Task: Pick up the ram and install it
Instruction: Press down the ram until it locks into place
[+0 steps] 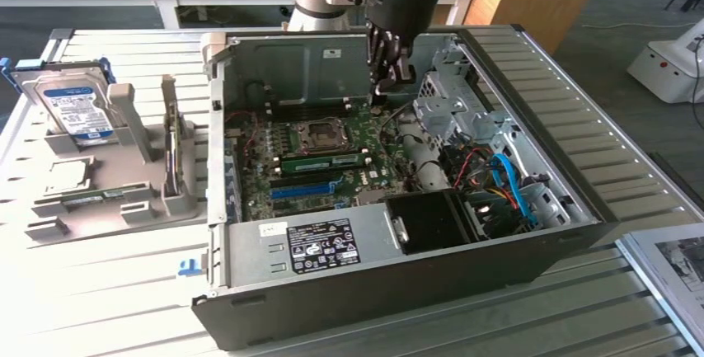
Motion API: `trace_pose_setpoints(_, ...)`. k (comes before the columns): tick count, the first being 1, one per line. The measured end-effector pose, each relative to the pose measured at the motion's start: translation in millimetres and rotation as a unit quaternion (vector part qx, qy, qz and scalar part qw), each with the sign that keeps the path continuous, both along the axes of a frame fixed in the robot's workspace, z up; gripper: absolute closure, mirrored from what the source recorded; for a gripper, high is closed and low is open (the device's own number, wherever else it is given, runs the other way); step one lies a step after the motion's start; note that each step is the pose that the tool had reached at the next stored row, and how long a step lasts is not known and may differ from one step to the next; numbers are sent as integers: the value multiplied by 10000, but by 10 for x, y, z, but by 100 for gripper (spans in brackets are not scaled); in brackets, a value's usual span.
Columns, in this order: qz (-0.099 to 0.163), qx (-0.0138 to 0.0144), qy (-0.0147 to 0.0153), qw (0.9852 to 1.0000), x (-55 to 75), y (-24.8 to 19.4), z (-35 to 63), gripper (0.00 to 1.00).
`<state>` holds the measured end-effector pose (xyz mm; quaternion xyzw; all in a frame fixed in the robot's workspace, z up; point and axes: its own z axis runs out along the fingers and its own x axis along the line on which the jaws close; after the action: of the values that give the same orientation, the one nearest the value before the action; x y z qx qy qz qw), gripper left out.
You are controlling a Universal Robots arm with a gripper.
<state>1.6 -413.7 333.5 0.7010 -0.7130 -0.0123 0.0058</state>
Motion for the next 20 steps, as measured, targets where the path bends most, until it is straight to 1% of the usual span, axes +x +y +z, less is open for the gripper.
trace_pose_setpoints(3,0,1,0,10000,0,0,-26,90)
trace_pose_setpoints(20,0,1,0,10000,0,0,-334,90)
